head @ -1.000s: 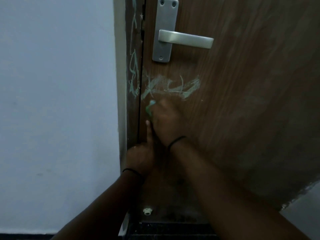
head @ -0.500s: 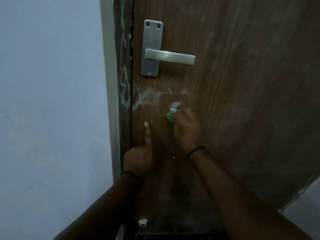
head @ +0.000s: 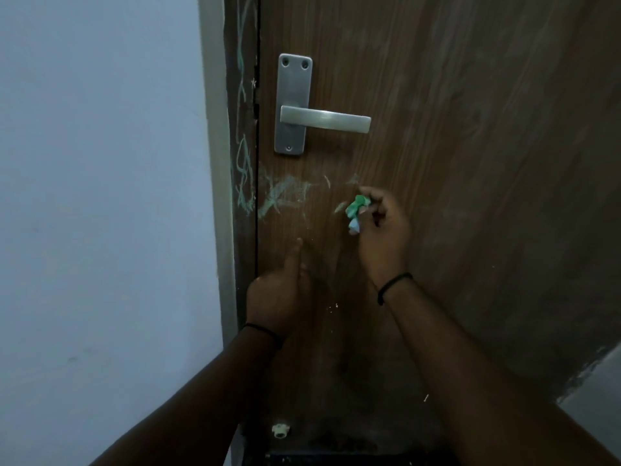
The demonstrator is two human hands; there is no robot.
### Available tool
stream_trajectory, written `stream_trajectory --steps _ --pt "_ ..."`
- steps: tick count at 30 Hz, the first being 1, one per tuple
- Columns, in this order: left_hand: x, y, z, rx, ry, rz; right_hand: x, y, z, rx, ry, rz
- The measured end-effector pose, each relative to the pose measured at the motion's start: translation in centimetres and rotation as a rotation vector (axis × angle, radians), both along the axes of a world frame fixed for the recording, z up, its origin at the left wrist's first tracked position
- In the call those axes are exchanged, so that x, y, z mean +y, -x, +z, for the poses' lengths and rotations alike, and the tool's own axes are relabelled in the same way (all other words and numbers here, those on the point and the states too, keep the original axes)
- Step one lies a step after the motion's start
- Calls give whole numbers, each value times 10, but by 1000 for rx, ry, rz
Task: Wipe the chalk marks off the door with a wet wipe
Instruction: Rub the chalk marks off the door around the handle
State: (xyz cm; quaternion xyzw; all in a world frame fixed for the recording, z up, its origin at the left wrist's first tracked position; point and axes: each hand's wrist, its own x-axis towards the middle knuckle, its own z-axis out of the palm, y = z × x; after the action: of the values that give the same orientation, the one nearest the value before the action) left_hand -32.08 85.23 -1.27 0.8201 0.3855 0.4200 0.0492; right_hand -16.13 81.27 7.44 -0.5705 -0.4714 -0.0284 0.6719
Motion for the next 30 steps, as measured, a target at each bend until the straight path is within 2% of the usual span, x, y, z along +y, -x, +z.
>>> stream_trajectory --steps 2,4,7,9,15,20,26,30 --pt "-8 -9 16 -126 -40 -44 -3 5 3 107 61 96" --pt "-14 -18 31 -207 -50 -50 -9 9 3 138 96 78" --pt "-18 -18 46 -231 -22 -37 -18 15 7 241 56 133" --pt "-18 -13 47 -220 4 -27 -21 18 10 238 38 170" --pt "-21 -7 50 -243 43 -20 -24 23 10 142 58 235" --pt "-15 -8 55 -231 50 -16 -17 18 13 -78 97 34" --pt "-4 -8 39 -207 35 18 -5 10 23 -280 -98 -265" --pt "3 -9 25 -190 51 16 1 19 15 -414 -148 -304"
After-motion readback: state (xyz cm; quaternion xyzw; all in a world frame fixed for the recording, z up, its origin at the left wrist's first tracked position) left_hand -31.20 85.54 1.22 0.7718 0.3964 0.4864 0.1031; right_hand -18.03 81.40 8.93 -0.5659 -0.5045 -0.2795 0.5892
